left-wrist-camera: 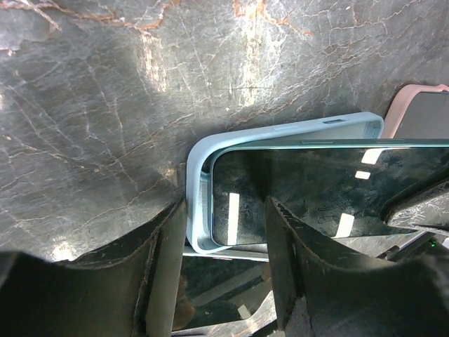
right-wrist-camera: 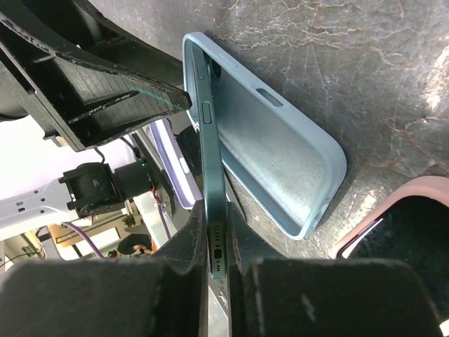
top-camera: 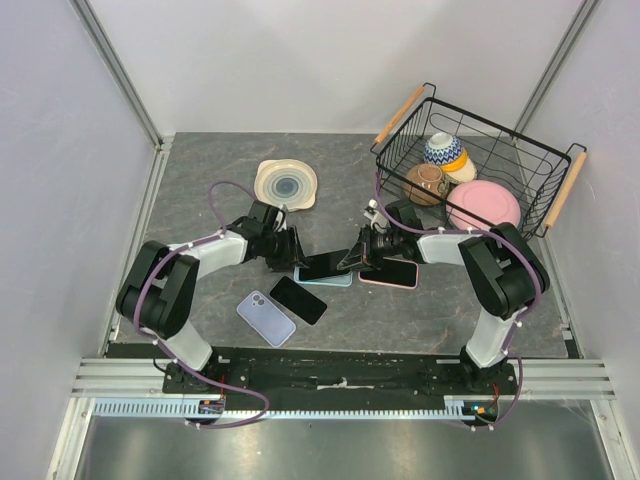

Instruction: Put the phone into the phone case

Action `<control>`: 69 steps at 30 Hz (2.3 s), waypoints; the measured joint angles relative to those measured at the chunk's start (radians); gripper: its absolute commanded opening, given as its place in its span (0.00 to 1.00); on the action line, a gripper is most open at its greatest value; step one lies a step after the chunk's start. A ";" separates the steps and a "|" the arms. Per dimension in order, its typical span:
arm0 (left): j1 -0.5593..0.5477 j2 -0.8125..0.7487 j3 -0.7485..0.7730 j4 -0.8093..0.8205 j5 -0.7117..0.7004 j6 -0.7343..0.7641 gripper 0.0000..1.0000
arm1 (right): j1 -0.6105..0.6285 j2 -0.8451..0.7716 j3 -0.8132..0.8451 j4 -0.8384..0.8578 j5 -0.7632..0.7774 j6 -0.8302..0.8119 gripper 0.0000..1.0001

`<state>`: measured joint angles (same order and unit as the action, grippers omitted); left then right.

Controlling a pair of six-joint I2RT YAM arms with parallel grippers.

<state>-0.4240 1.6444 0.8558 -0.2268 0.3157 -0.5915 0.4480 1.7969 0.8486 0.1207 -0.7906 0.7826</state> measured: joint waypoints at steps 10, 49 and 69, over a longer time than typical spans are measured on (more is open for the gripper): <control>-0.010 0.000 -0.006 0.004 -0.009 -0.012 0.54 | 0.000 0.058 0.000 0.061 -0.026 0.009 0.00; -0.100 -0.237 0.116 -0.126 -0.224 0.068 0.49 | 0.000 0.109 0.019 0.062 -0.042 -0.046 0.00; -0.195 0.044 0.148 -0.049 -0.120 0.040 0.39 | 0.029 0.118 0.122 -0.126 0.019 -0.154 0.17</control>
<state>-0.6193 1.6882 1.0042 -0.2760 0.1955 -0.5518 0.4770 1.9152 0.9710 -0.0048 -0.7712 0.6281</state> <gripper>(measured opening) 0.400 0.135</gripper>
